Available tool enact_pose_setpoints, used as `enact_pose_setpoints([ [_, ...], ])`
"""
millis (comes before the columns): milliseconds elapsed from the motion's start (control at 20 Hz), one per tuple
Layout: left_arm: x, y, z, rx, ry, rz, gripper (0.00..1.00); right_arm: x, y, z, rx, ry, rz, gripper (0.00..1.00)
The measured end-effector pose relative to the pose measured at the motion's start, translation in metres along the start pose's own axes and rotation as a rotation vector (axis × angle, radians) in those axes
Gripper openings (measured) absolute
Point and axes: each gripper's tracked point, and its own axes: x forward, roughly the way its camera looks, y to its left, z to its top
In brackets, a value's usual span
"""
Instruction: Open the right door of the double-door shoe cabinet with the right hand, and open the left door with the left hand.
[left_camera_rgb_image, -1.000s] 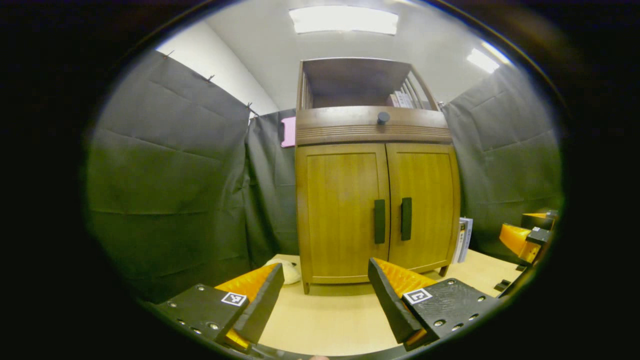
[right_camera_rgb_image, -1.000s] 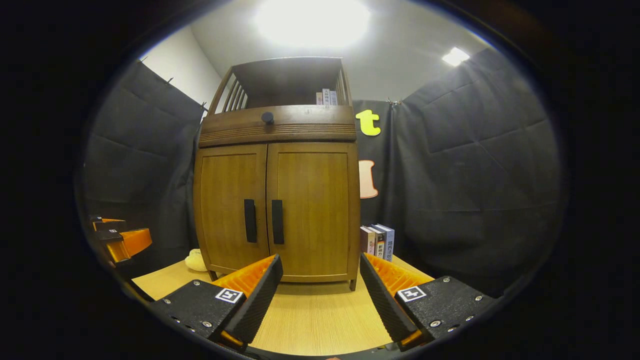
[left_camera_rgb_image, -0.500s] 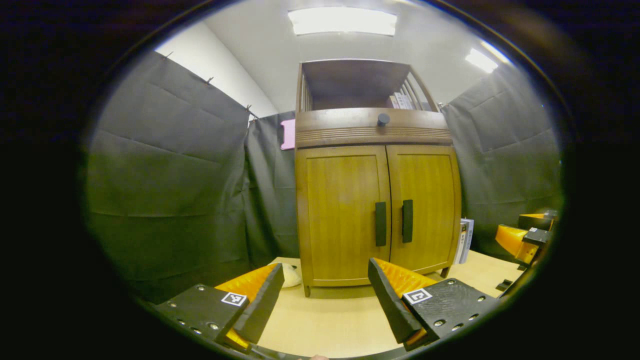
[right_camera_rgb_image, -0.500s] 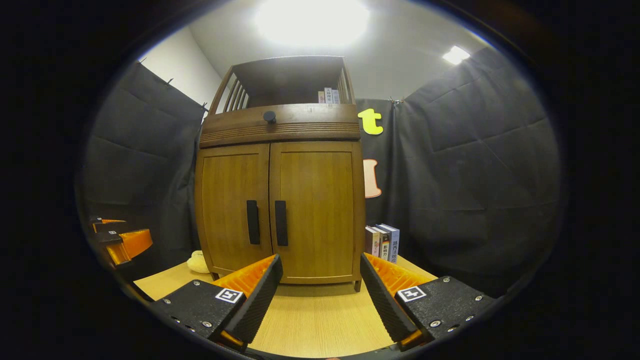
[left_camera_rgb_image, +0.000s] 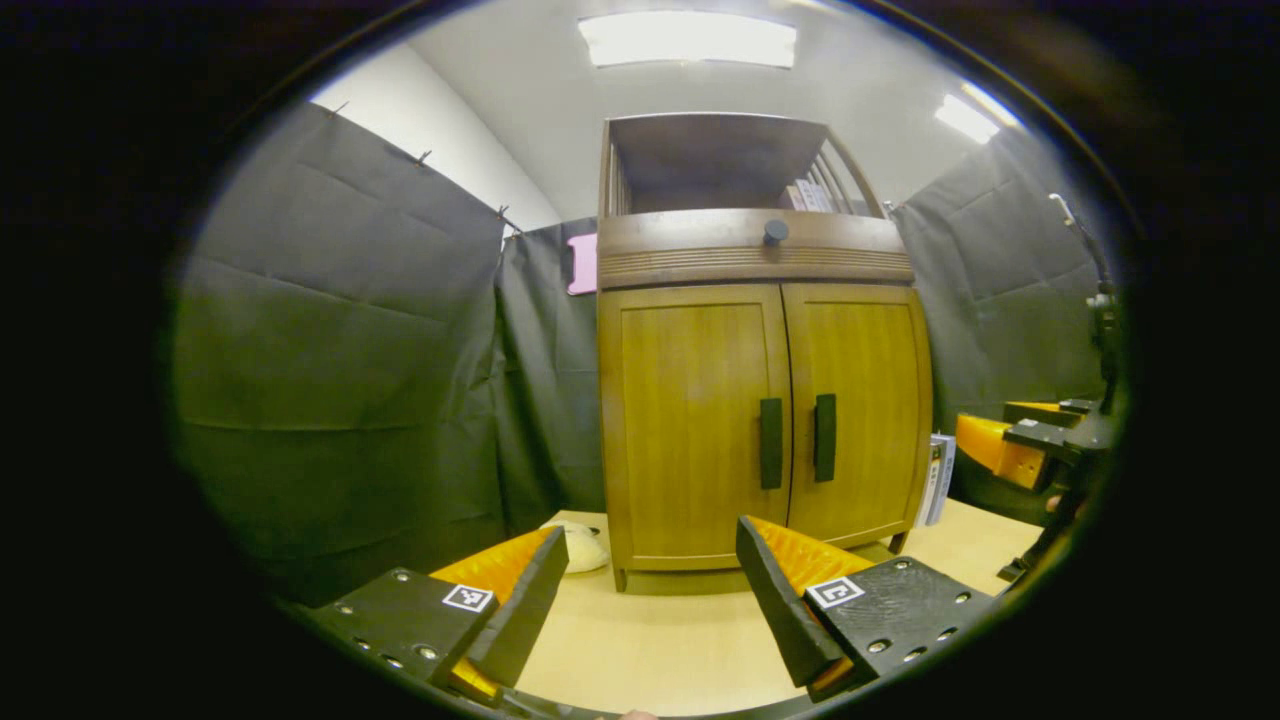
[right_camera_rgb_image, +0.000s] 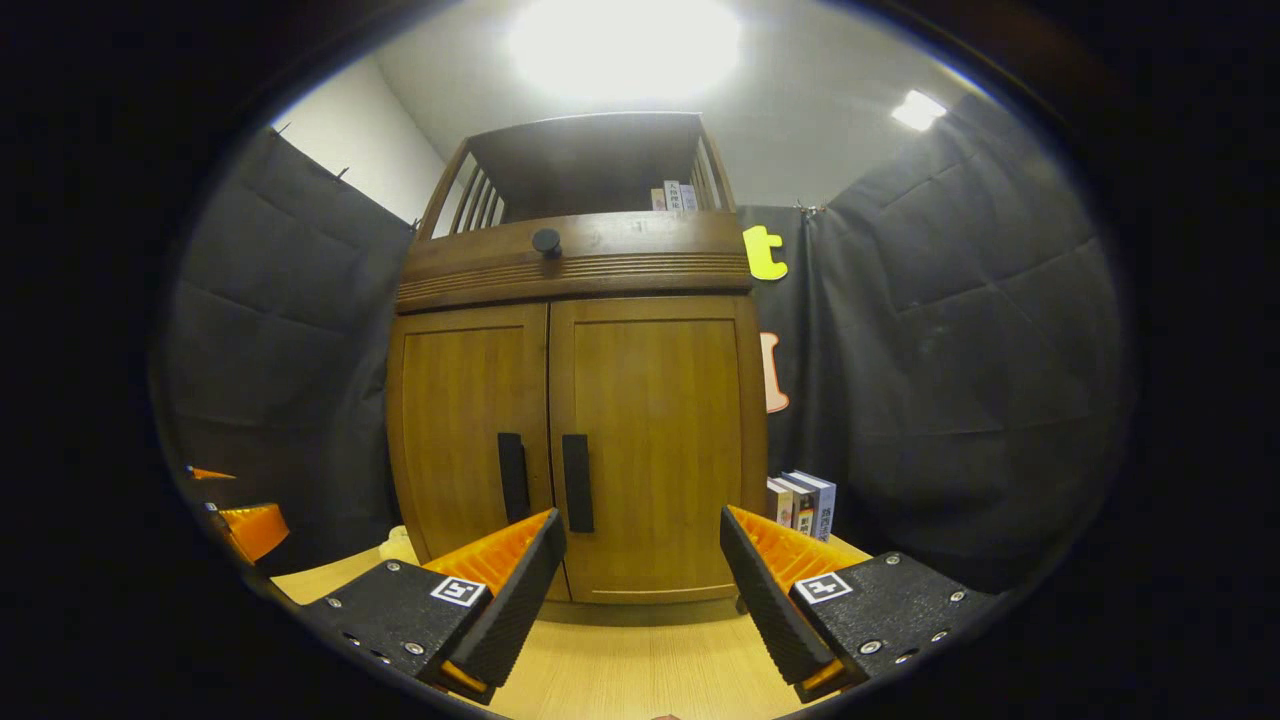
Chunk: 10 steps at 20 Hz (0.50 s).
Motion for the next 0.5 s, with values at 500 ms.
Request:
enact_pose_setpoints([
  [500, 0.008, 0.009, -0.007, -0.008, 0.029, 0.073, 1.00, 0.087, 0.028, -0.007, -0.005, 0.016, 0.064, 0.96],
])
